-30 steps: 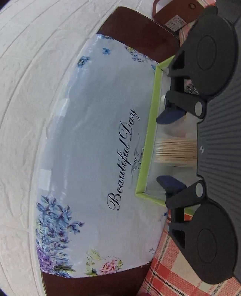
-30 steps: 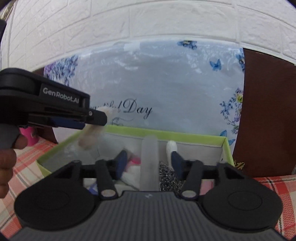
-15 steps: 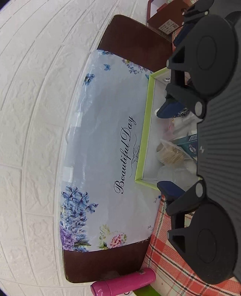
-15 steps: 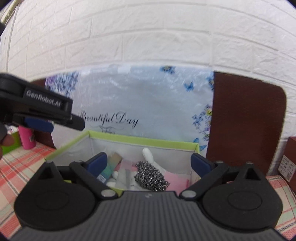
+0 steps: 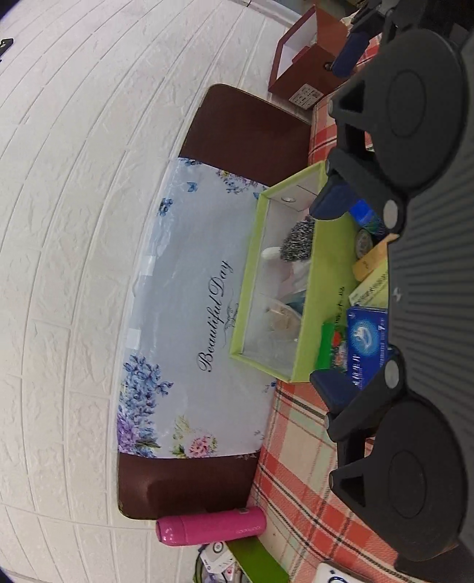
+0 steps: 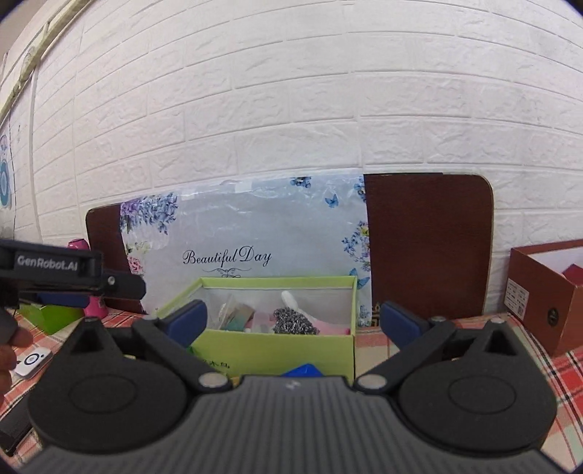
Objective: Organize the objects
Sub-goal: 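Grasp the gold box with the right tool while the left tool grasps the red tape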
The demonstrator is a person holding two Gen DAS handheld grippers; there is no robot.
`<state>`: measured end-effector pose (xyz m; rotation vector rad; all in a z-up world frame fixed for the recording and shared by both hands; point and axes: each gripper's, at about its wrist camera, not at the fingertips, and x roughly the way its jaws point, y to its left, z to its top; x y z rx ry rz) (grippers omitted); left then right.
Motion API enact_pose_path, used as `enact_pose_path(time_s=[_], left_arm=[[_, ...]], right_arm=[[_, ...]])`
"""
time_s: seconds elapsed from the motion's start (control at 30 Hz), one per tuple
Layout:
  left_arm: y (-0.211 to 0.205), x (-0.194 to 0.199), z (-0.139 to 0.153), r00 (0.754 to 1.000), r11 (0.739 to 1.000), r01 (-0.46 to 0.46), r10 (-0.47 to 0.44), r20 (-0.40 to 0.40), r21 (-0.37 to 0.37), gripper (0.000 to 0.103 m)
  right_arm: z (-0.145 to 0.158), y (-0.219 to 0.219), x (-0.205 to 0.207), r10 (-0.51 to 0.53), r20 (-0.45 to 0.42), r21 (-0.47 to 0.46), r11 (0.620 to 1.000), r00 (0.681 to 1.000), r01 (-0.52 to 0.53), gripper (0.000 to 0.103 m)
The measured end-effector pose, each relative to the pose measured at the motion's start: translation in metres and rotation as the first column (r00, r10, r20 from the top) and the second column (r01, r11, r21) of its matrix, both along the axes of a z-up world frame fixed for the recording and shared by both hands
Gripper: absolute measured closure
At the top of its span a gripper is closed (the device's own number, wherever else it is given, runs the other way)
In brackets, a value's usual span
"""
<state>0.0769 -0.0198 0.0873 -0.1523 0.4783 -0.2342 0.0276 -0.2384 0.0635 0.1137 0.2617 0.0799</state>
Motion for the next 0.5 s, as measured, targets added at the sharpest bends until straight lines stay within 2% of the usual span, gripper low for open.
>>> enact_pose_path(time_s=[0.13,0.3,0.37,0.5], left_arm=[[0.005,-0.02,-0.036,0.998,1.0,0.0,0.002,-0.067,0.029,0.011],[0.019,-0.032,-0.08,0.983,1.0,0.005,0.0,-0.184,0.029,0.011],[0.027,-0.037,-0.089,0.977,0.999,-0.007,0.014,-0.213,0.033,0.011],[0.04,-0.044,-0.091,0.976,0.999,-0.031,0.035,-0.213,0.023,0.011]], right_arm=[[-0.027,-0.008,-0.023,-0.015,-0.086,0.056,0.998,0.996,0.02,0.0],[-0.075,-0.001,-0.037,-0.017,-0.248,0.049,0.998,0.969,0.03,0.002],[-0.089,0.006,-0.036,-0.012,-0.295,0.043,0.999,0.955,0.026,0.01],[-0.101,0.022,-0.023,0.039,-0.32,0.076,0.997,0.947,-0.015,0.023]])
